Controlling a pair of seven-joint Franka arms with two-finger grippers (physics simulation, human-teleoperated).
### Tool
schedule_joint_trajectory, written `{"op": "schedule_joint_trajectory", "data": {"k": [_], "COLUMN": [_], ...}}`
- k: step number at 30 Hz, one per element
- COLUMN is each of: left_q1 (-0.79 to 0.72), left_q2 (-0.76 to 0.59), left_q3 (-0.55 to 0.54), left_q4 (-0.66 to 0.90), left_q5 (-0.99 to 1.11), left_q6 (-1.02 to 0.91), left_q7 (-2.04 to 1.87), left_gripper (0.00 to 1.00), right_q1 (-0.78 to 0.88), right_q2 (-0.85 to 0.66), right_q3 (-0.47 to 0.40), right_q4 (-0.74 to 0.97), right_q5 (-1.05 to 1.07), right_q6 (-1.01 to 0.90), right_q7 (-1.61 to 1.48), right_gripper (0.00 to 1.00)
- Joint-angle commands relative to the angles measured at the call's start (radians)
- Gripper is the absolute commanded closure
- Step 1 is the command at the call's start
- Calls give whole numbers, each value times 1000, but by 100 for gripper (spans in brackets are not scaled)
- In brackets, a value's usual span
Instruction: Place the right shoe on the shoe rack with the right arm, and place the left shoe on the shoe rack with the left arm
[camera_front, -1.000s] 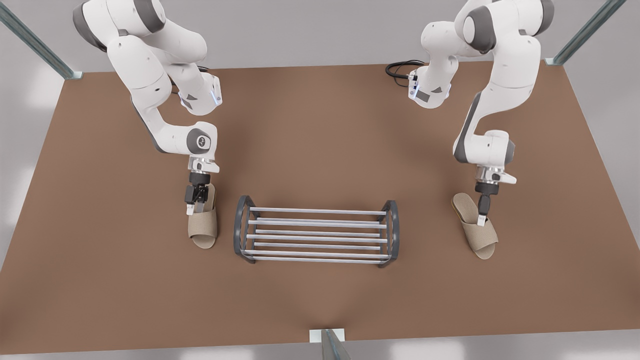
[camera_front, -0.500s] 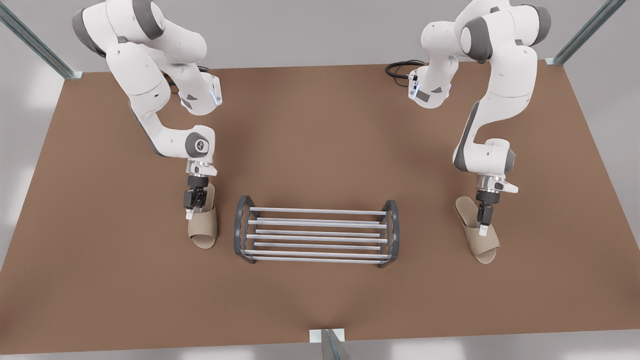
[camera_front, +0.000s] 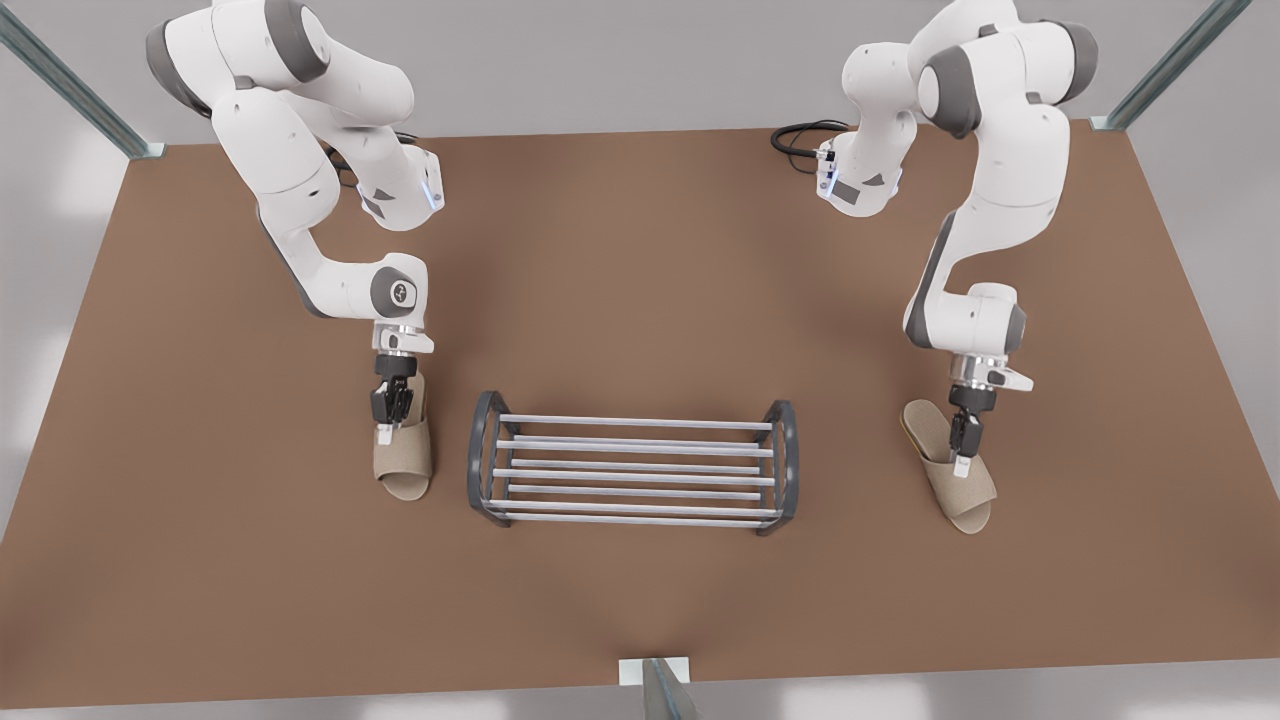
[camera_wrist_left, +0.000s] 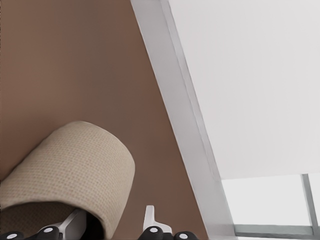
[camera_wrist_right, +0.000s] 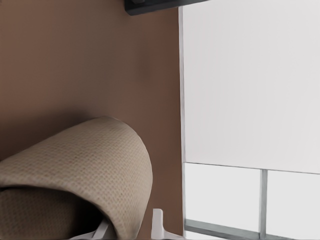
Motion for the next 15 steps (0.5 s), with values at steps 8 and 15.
{"op": "schedule_joint_trajectory", "data": {"k": [8, 15], "left_q1": [0, -1], "left_q2": [36, 44], "left_q3": [0, 0], "left_q4": [32, 33], "left_q5": [-1, 0], "left_q6": [-3, -3], "left_q7": [-39, -32], "left_gripper": [39, 58], "right_q1": [0, 2], "right_q2": [2, -36], "right_q3": [0, -1], "right_q4": [3, 11], "right_q5": [-12, -13], "right_q6": [0, 32], "right_q7": [10, -10], "right_gripper": [69, 73]}}
